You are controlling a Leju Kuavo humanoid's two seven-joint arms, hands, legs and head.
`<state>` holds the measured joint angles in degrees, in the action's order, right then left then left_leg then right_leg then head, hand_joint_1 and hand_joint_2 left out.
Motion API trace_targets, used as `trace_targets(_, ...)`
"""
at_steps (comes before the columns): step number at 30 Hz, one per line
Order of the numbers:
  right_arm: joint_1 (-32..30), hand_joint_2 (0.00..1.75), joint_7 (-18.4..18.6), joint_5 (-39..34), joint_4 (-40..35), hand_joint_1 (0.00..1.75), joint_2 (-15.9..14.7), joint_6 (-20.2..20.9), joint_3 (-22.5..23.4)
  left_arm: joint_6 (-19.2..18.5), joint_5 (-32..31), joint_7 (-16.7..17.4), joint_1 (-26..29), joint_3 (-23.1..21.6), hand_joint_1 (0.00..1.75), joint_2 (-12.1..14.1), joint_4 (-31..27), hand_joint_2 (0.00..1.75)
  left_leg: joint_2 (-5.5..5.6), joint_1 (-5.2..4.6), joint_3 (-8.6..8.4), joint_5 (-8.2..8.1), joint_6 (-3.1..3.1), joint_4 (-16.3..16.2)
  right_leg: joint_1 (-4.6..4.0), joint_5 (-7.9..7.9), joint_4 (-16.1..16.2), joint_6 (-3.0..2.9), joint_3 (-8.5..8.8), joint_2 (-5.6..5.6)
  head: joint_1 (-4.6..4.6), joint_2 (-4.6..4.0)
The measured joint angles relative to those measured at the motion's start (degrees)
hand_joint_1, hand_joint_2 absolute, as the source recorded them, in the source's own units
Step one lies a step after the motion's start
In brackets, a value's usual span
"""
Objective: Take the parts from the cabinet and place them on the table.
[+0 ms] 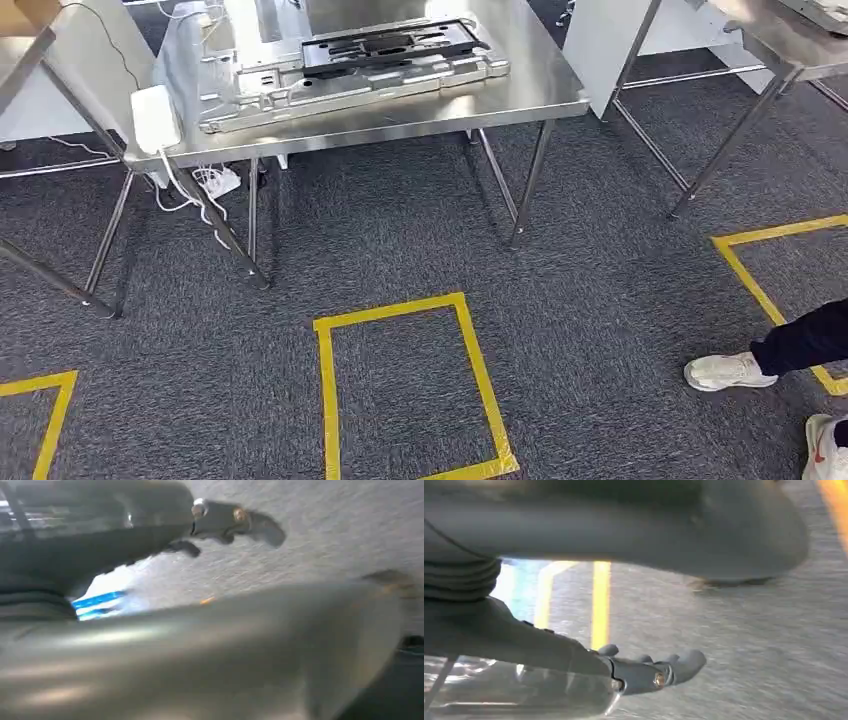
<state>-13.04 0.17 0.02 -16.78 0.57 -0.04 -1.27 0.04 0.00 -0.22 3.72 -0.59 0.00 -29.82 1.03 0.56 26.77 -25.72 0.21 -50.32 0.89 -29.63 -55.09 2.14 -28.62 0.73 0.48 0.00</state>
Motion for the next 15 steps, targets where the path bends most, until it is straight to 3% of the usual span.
trace_targets(1, -1.27, 0.0, 0.02, 0.0, 1.47, 0.0, 0.0, 0.04, 0.0, -0.02, 0.0, -0.09, -1.32, 0.02, 0.0, 0.0, -1.45, 0.0, 0.87, 0.6, -0.18, 0.6, -0.1, 0.72, -0.12, -2.25, -2.76, -0.02, -1.44, -0.34, 0.04, 0.0)
trace_targets(3, -3.57, 0.0, 0.15, 0.0, 3.82, 0.0, -0.22, 0.0, 0.15, 0.07, 0.0, 0.0, -3.45, 0.09, 0.0, 0.02, -3.83, 0.0, 2.11, 1.23, 0.35, 0.71, -0.51, 0.47, 0.19, -6.49, -11.42, 0.31, -5.66, -0.59, 0.72, 0.0)
trace_targets(4, -4.21, 0.0, 0.15, 0.0, 4.78, 0.0, -0.43, 0.0, 0.26, 0.07, 0.0, 0.0, -3.98, 0.09, 0.0, 0.0, -4.56, 0.0, 2.56, 1.61, 0.63, 0.65, -0.82, 0.16, 0.47, -7.36, -14.53, 0.57, -7.32, -0.6, 0.79, 0.0)
trace_targets(5, -4.53, 0.0, 0.13, 0.0, 5.2, 0.0, -0.61, -0.02, 0.31, 0.07, 0.0, 0.02, -4.2, 0.09, 0.0, 0.0, -4.96, 0.0, 2.9, 2.13, 0.95, 0.54, -1.44, -0.23, 0.83, -6.81, -15.05, 1.05, -7.68, -0.6, 0.79, 0.0)
trace_targets(6, -4.62, 0.0, 0.11, 0.0, 5.28, 0.0, -0.72, -0.02, 0.33, 0.07, 0.0, 0.04, -4.21, 0.09, 0.0, 0.0, -5.07, 0.0, 3.24, 2.79, 1.26, 0.33, -2.1, -0.72, 1.33, -5.06, -12.89, 1.65, -6.65, -0.6, 0.94, 0.0)
trace_targets(8, -3.37, 0.0, 0.0, 0.0, 4.8, 0.0, -0.92, -0.02, 0.35, 0.07, 0.0, 0.09, -3.03, 0.11, 0.0, -0.02, -4.13, 0.0, 3.73, 4.37, 2.1, -0.52, -3.9, -2.53, 2.79, -0.27, -2.97, 3.55, -1.47, -1.02, 1.14, 0.0)
trace_targets(9, -2.11, 0.0, -0.04, 0.0, 3.75, 0.0, -0.65, 0.0, 0.35, 0.07, 0.0, 0.13, -2.05, 0.13, 0.0, 0.04, -3.25, 0.0, 3.7, 4.64, 2.63, -1.23, -5.08, -4.03, 3.83, -0.4, -0.52, 5.13, -0.08, -2.5, 1.82, 0.0)
trace_targets(10, -0.69, 0.0, -0.13, 0.05, 2.28, 0.0, -0.08, 0.02, 0.37, 0.15, 0.02, 0.28, -0.78, 0.39, 0.0, 0.61, -1.91, 0.0, 3.85, 4.3, 3.35, -1.96, -5.99, -4.82, 3.13, -0.64, -1.88, 4.21, -0.26, -3.18, 3.47, -0.02)
trace_targets(11, 0.39, 0.0, -0.26, -0.05, 1.58, 0.0, -0.18, -0.02, 0.42, 0.02, 0.0, 0.28, 0.67, 0.37, 0.0, 0.2, -1.19, 0.0, 3.76, 4.18, 3.46, -1.87, -6.14, -4.89, 3.17, -0.84, -2.87, 2.14, -0.66, -2.64, 2.84, -0.02)
trace_targets(13, 3.38, 0.0, -0.33, 0.04, -2.05, 0.0, -0.04, 0.0, 0.44, -0.04, 0.02, 0.24, 3.63, 0.35, 0.0, -0.02, 2.99, 0.0, 3.75, 4.22, 3.33, -1.4, -6.34, -4.71, 3.07, -1.31, -3.71, 0.91, -0.81, -1.83, 0.41, 0.0)
trace_targets(14, 4.52, 0.0, -0.31, 0.04, -3.2, 0.0, 0.13, 0.0, 0.44, -0.02, 0.02, 0.24, 4.96, 0.35, 0.0, -0.04, 5.2, 0.0, 3.54, 4.33, 3.4, -1.44, -6.42, -4.75, 2.67, -1.42, -4.03, 0.52, -1.16, -1.51, 0.24, 0.0)
trace_targets(15, 5.64, 0.0, -0.42, 0.04, -5.13, 0.0, 0.0, 0.0, 0.44, -0.04, 0.02, 0.33, 6.08, 0.35, 0.0, -0.18, 6.18, 0.0, 2.66, 4.68, 3.7, -1.86, -6.31, -5.43, 2.48, -1.48, -4.09, -0.34, -1.38, -1.26, -0.48, 0.0)
